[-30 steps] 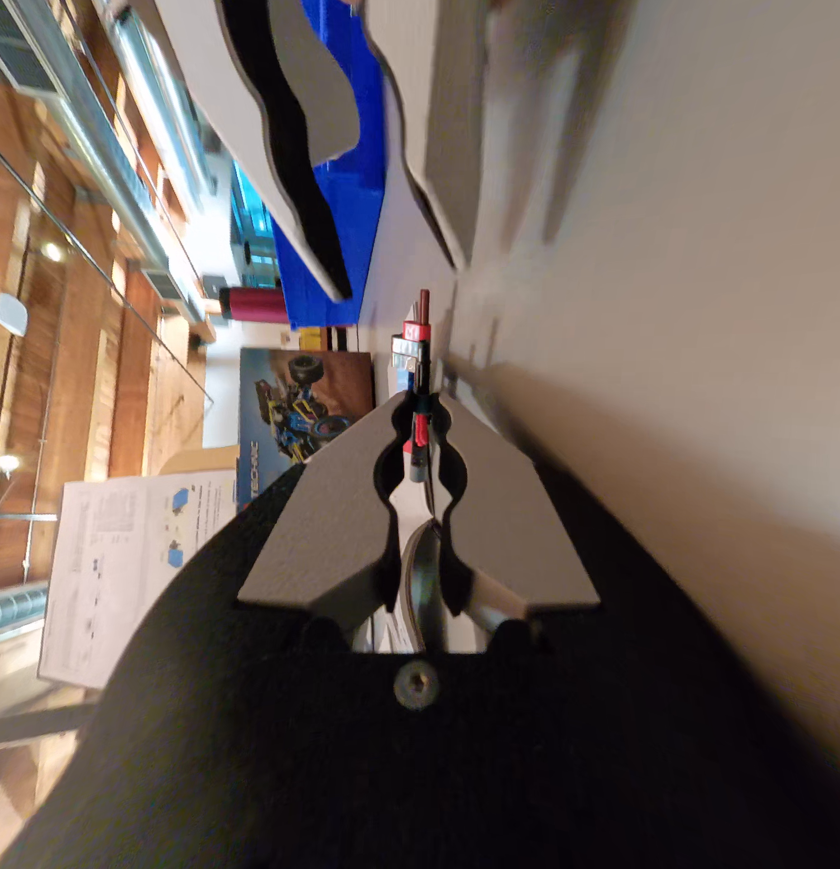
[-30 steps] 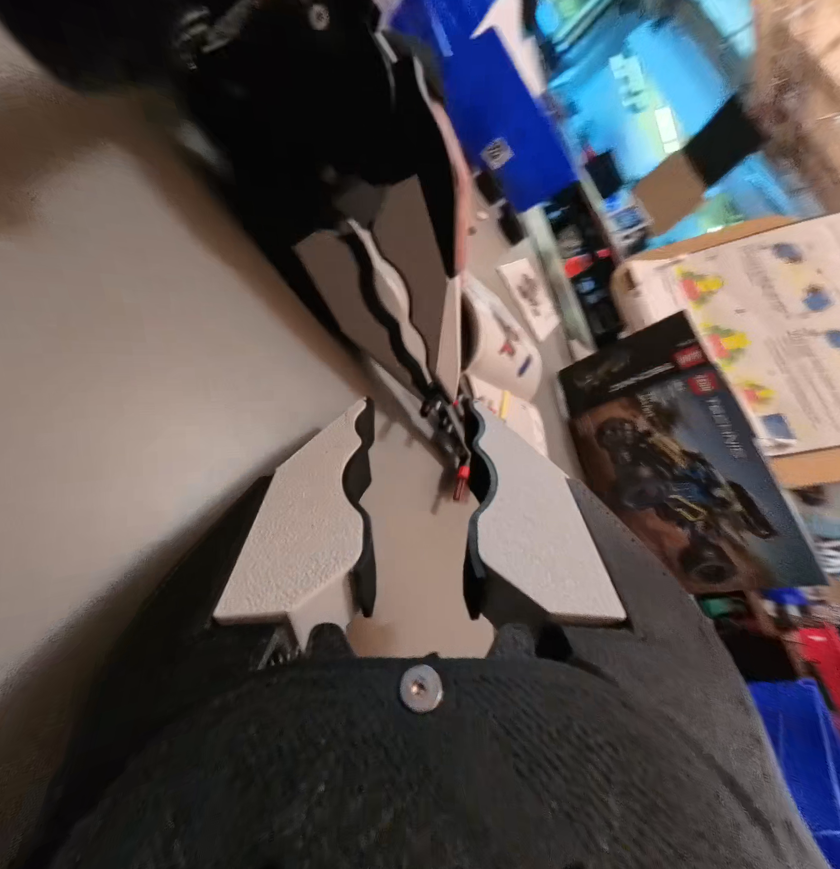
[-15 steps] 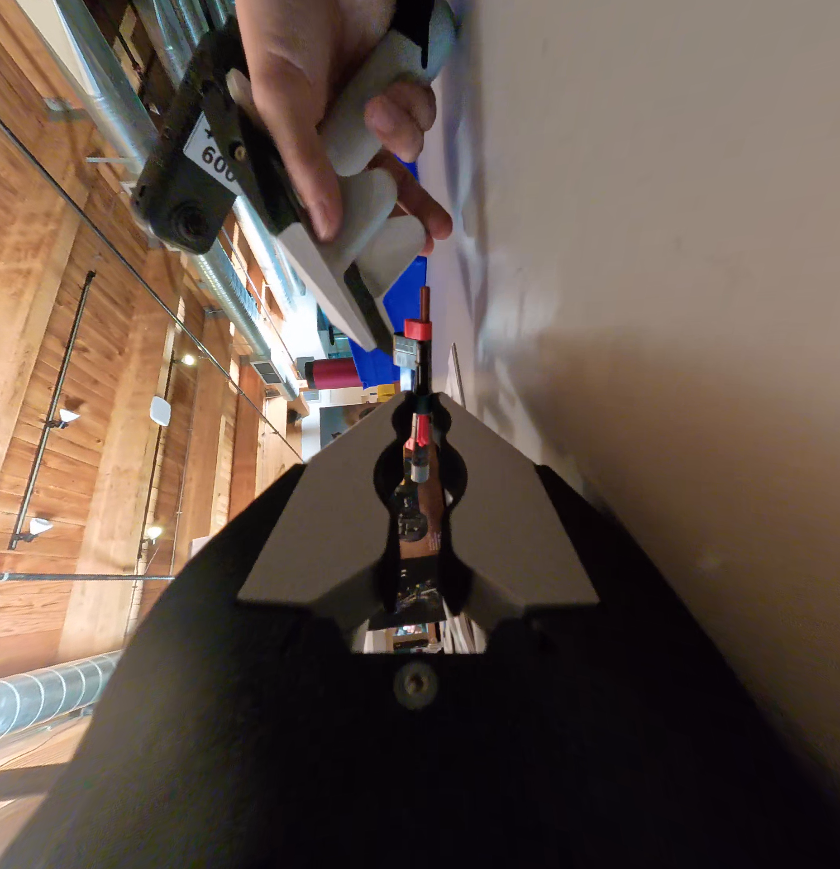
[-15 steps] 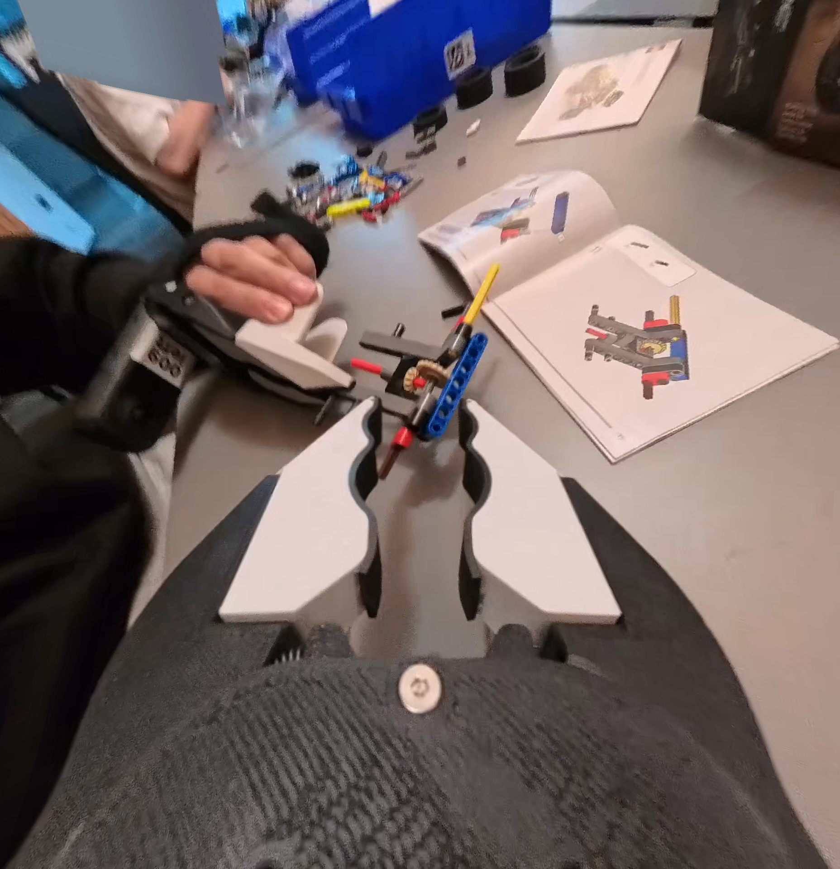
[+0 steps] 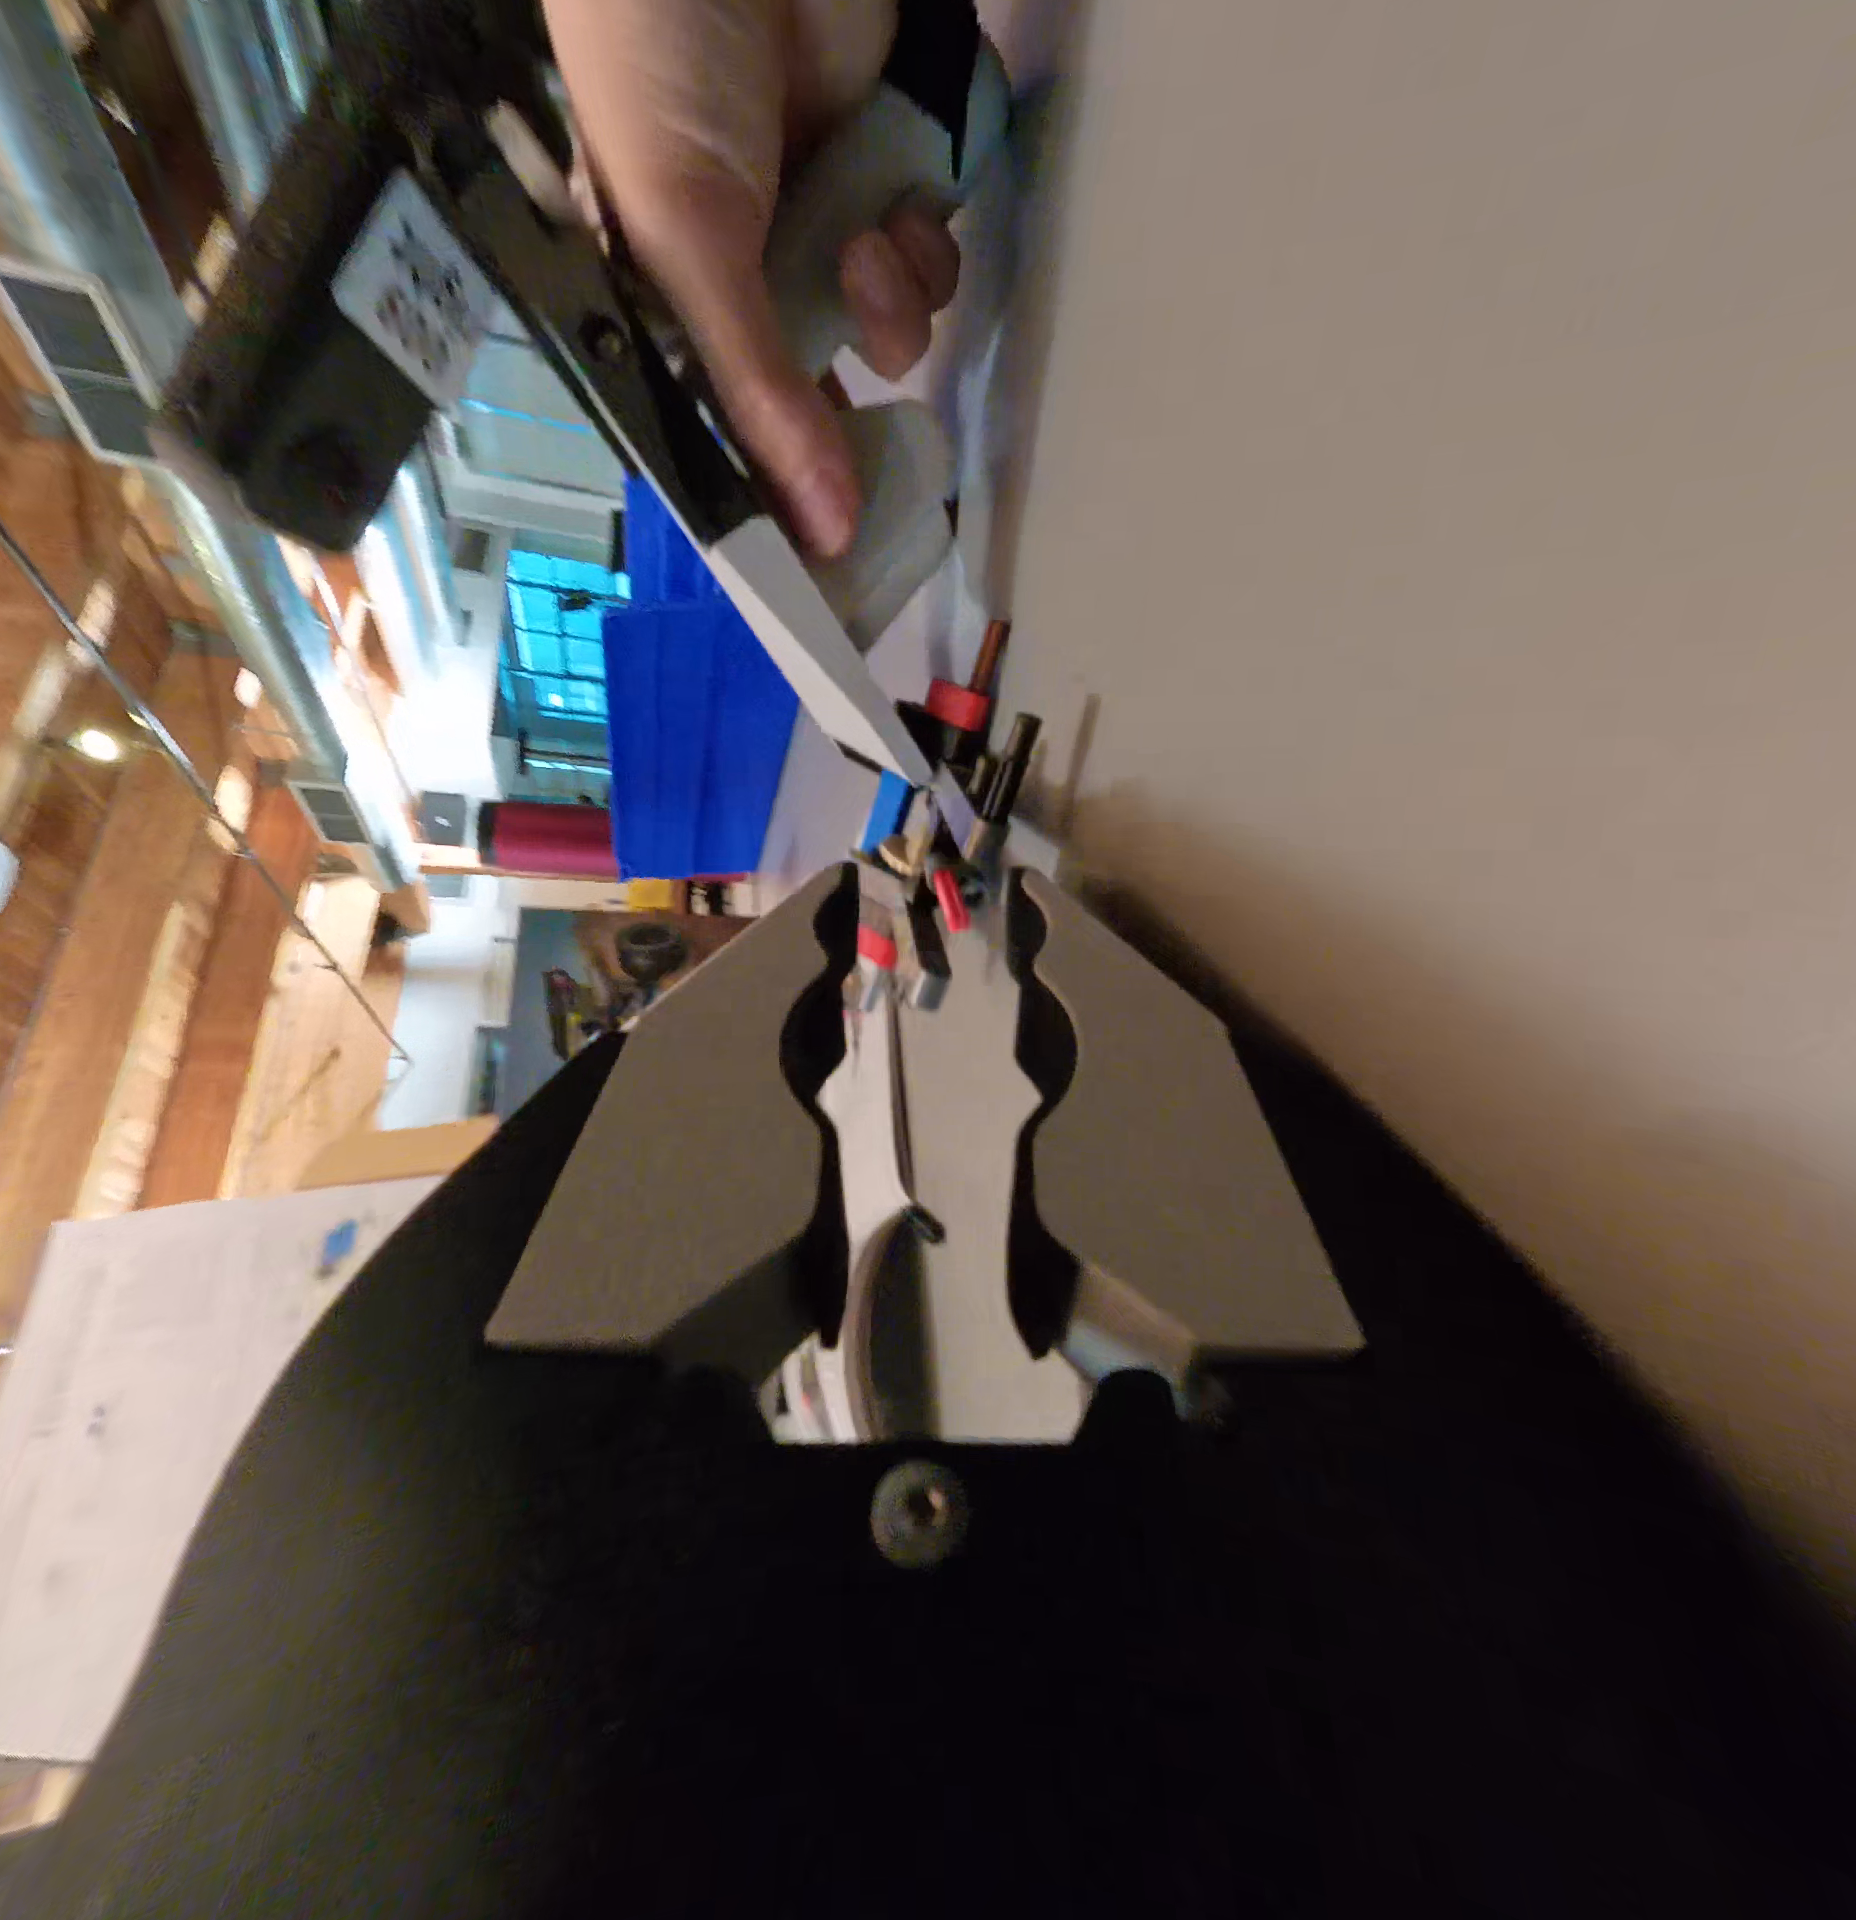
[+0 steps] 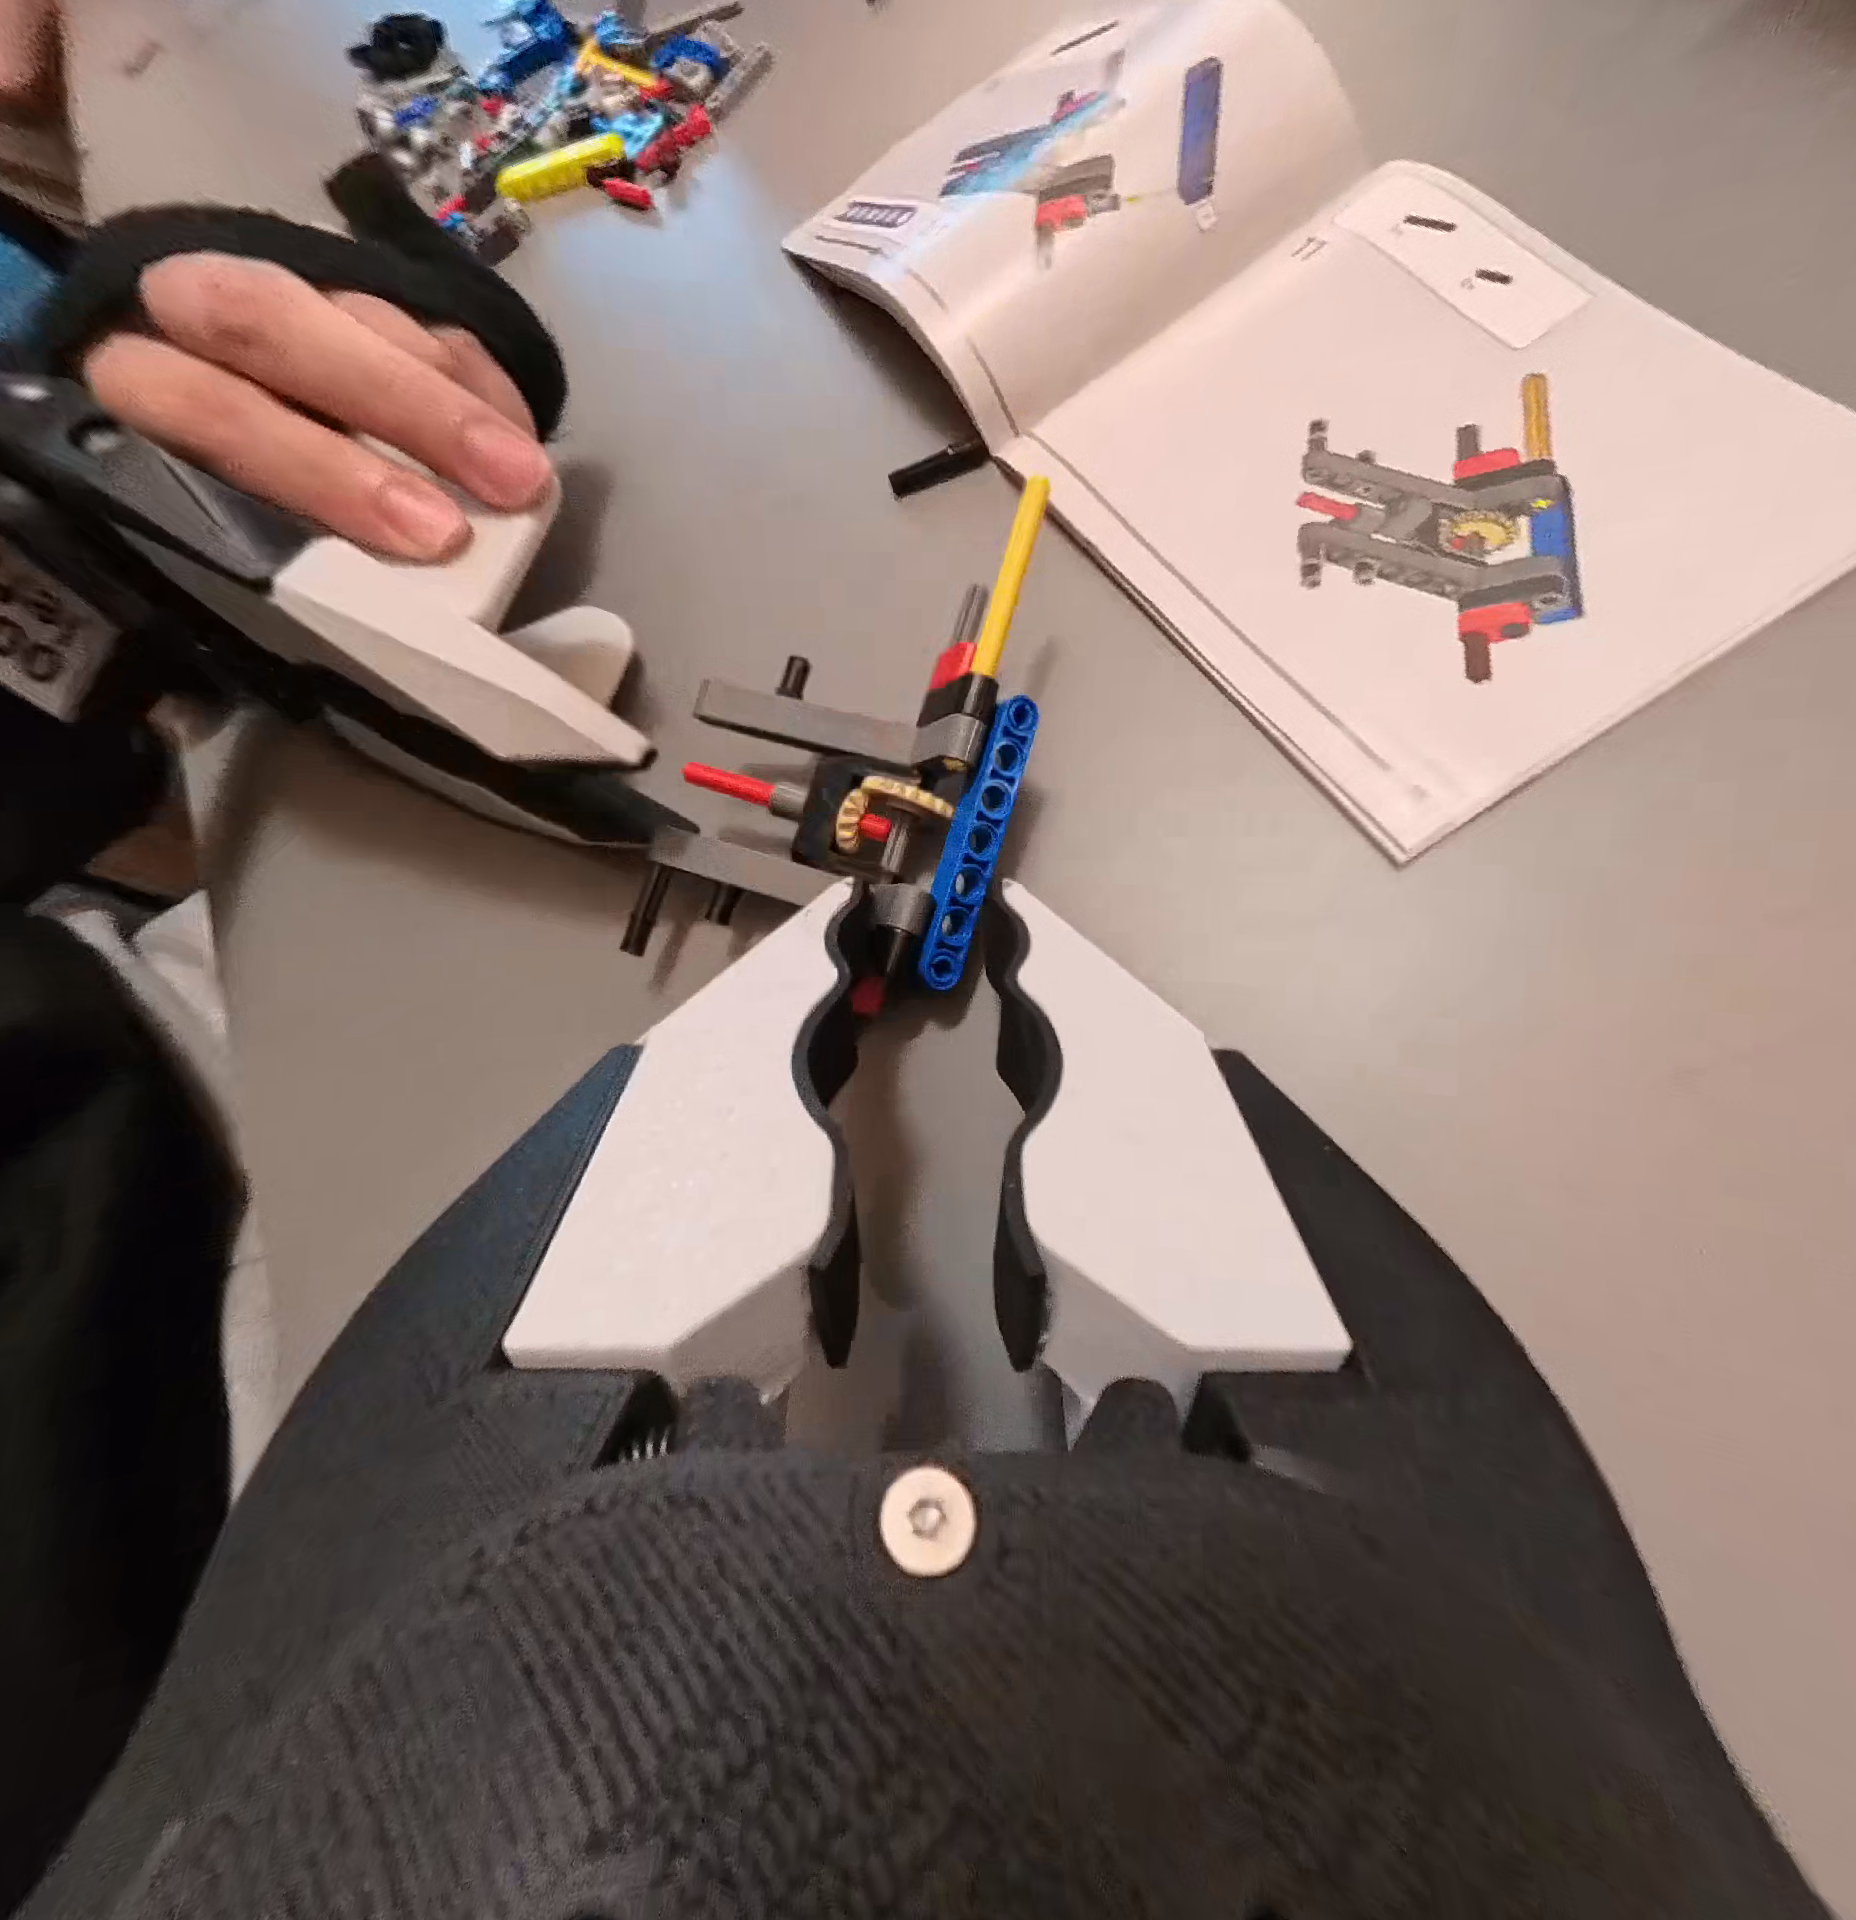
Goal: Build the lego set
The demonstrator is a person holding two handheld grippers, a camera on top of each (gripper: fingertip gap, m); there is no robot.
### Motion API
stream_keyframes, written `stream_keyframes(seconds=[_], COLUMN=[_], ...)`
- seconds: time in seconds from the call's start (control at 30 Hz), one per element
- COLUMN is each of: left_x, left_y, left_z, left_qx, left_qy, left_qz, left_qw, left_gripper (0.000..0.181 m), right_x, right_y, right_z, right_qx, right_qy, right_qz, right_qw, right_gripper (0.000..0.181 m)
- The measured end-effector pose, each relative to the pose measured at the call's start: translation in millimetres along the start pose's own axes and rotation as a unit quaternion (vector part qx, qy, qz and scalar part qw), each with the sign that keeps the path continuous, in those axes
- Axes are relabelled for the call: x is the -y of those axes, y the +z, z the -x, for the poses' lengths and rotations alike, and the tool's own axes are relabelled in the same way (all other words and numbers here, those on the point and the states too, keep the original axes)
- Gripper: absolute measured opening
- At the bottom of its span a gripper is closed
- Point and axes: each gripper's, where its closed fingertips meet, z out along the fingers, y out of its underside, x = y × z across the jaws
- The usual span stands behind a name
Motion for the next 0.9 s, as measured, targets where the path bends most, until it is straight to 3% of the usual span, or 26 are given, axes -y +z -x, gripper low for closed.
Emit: stream_keyframes(seconds=[0.07, 0.13, 0.2, 0.3, 0.37, 0.43, 0.6, 0.9], left_x=[-4.0, -7.3, -1.8, 20.4, 32.3, 37.0, 30.1, 19.8], left_y=[-9.5, -20.6, -30.0, -34.7, -31.0, -25.4, -8.5, -2.1], left_z=[-3.9, -10.9, -18.7, -26.4, -27.4, -30.8, -30.3, -24.6], left_qx=[-0.025, -0.067, -0.13, -0.209, -0.226, -0.233, -0.196, -0.156], left_qy=[-0.05, -0.16, -0.303, -0.48, -0.546, -0.57, -0.583, -0.564], left_qz=[0.012, 0.03, 0.059, 0.093, 0.103, 0.12, 0.149, 0.172], left_qw=[0.998, 0.984, 0.942, 0.847, 0.8, 0.779, 0.774, 0.793], left_gripper=[0.031, 0.02, 0.025, 0.05, 0.06, 0.06, 0.049, 0.026], right_x=[-2.2, -5.2, -6.8, -8.2, -8.2, -8.3, -8.4, -8.7], right_y=[-2.6, -4.3, -5.9, -6.0, -5.6, -5.6, -5.5, -4.9], right_z=[1.6, 4.9, 5.7, 8.0, 8.0, 8.0, 8.6, 10.5], right_qx=[-0.027, -0.037, -0.049, -0.047, -0.044, -0.043, -0.047, -0.038], right_qy=[0.007, 0.016, 0.021, 0.039, 0.043, 0.047, 0.042, 0.044], right_qz=[-0.009, -0.012, -0.016, -0.019, -0.019, -0.019, -0.019, -0.017], right_qw=[1.0, 0.999, 0.998, 0.998, 0.998, 0.998, 0.998, 0.998], right_gripper=[0.02, 0.02, 0.02, 0.02, 0.02, 0.02, 0.02, 0.02])
